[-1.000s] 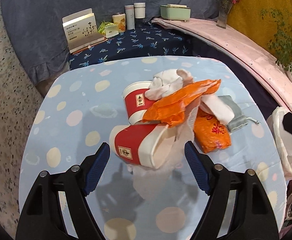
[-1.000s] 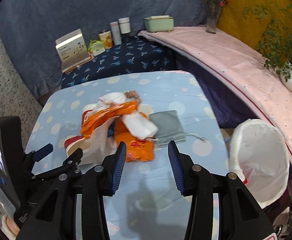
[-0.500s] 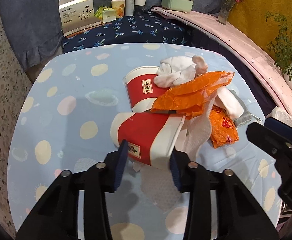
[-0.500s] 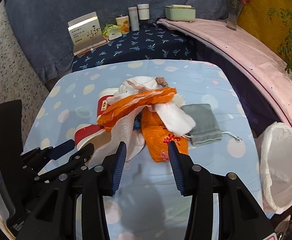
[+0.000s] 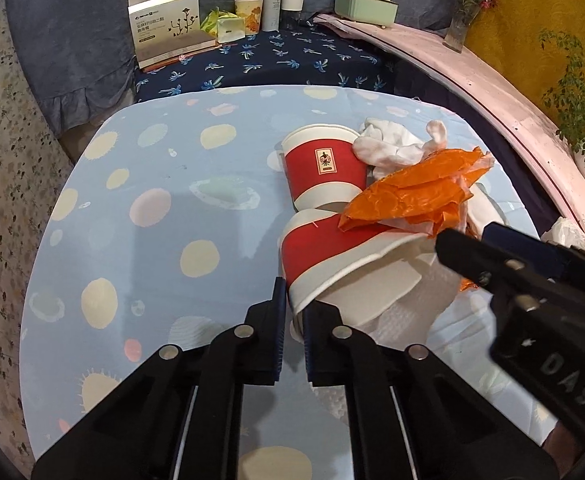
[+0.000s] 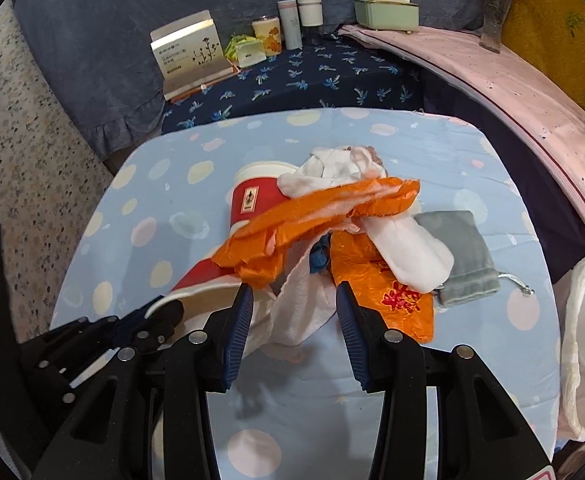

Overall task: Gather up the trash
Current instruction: 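Grasp a red-and-white paper cup with the left tool while the right tool grasps the white tissue, then carry the paper cup and tissue with both tools over the white bin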

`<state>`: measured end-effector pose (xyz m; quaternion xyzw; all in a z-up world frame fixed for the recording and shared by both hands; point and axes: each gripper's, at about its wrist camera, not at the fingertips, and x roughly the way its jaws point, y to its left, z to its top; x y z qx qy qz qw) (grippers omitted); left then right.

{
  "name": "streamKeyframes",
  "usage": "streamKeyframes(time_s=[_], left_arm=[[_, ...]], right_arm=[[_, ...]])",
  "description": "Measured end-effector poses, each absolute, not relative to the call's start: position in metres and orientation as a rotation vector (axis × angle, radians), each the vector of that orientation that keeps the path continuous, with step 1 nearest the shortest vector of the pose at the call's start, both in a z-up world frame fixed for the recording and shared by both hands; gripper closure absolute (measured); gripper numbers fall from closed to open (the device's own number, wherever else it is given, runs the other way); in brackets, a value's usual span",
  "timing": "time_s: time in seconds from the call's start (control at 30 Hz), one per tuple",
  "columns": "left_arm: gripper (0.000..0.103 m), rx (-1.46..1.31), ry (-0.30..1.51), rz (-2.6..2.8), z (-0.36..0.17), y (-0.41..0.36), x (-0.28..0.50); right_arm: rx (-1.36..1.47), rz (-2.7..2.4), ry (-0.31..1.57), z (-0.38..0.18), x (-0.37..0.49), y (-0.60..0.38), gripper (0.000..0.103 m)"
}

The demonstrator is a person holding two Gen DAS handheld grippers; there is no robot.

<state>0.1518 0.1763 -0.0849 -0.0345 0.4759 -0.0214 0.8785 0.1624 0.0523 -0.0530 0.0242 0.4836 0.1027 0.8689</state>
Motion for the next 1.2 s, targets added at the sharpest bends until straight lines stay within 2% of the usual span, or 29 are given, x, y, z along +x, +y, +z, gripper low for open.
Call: streamKeyframes(time_s=[0.07, 0.13, 0.23, 0.7, 1.2], left_arm=[[0.098, -0.067, 0.994, -0.038, -0.085, 0.177, 0.151], [0.097, -0.065, 0.991, -0.041, -0.084, 0.177, 0.149], [0.097, -0.064, 0.983, -0.040, -0.081, 0.176, 0.146], [0.100, -0.021, 0.909, -0.048, -0.047, 0.146, 0.132], [0.100, 0.035, 0.839, -0.176, -0.006, 0.056, 0.124]], right_arm=[[0.043, 0.223, 1.039, -0.062, 0.163, 0.054, 0.072], [0.057, 0.266, 1.067, -0.067, 0.163, 0.054, 0.093], [0.027, 0.289, 1.043, -0.059, 0.157, 0.057, 0.102], [0.070, 0.232, 0.913, -0.001, 0.136, -0.001, 0.102], [0.200, 0.063, 0.724, 0.071, 0.111, -0.114, 0.102]])
